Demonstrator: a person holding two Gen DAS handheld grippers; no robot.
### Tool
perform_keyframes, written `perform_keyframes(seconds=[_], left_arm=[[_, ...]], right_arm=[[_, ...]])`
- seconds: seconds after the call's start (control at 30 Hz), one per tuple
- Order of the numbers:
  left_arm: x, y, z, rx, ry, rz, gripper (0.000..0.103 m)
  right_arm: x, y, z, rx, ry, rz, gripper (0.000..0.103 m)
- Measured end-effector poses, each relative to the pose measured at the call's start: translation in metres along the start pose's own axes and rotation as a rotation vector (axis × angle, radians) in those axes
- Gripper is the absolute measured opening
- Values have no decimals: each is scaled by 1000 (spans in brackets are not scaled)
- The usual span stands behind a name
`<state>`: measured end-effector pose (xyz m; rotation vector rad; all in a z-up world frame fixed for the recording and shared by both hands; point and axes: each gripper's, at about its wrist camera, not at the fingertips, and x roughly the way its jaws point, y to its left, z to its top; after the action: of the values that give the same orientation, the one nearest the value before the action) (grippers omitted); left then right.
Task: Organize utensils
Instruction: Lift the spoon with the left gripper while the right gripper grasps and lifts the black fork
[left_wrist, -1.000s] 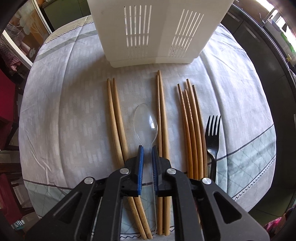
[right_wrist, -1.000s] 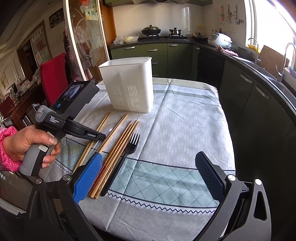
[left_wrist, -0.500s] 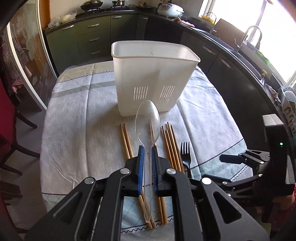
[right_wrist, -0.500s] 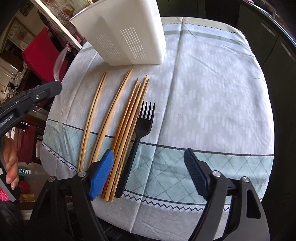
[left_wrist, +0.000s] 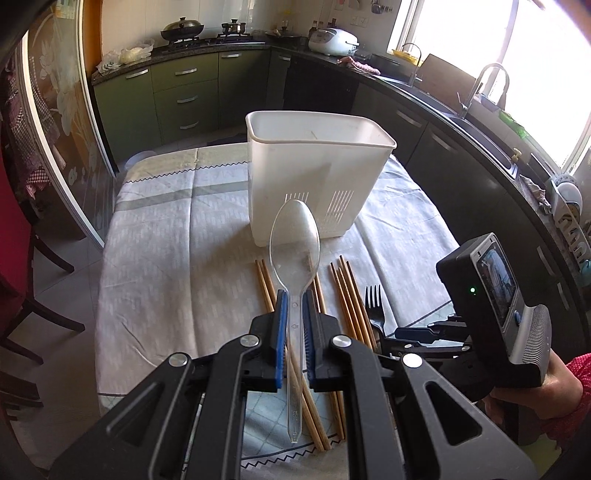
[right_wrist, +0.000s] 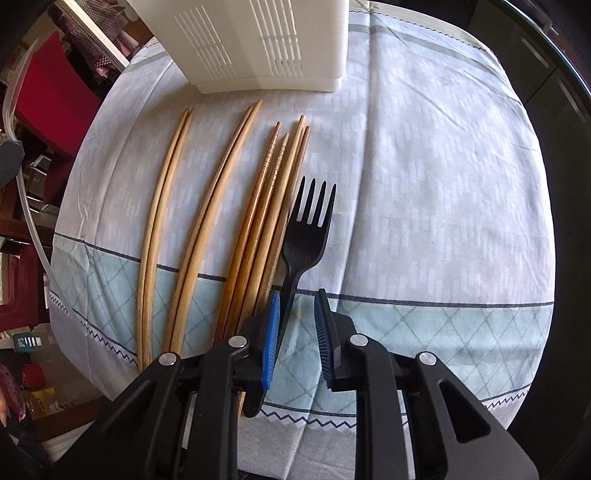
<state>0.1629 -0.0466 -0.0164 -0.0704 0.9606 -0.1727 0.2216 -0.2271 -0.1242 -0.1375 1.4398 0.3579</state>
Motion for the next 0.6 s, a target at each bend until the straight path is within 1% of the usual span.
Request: perform_keyframes(seconds=[0.1,0.27,0.37,0.43,0.5,0.6], left_arm=[[-1,2,-1,-5,-2,-5,8],[-1,4,-2,-2,-2,-11,8],[-1,4,-1,-2,-2,-13,8],[0,4,-1,-1,-3,-12,8],[1,3,1,-4,-5,-13,8],[-3,0,7,-9,-21,-19,8]], right_arm=[[0,6,2,8,9,-19,19],[7,17,13,14,38,-25,19],[11,16,18,17,40,-39,19],[13,19,22,14,35,-44,17],[14,21,22,-11,19,-71,12],[13,19,20,-23,-8,-72,10]])
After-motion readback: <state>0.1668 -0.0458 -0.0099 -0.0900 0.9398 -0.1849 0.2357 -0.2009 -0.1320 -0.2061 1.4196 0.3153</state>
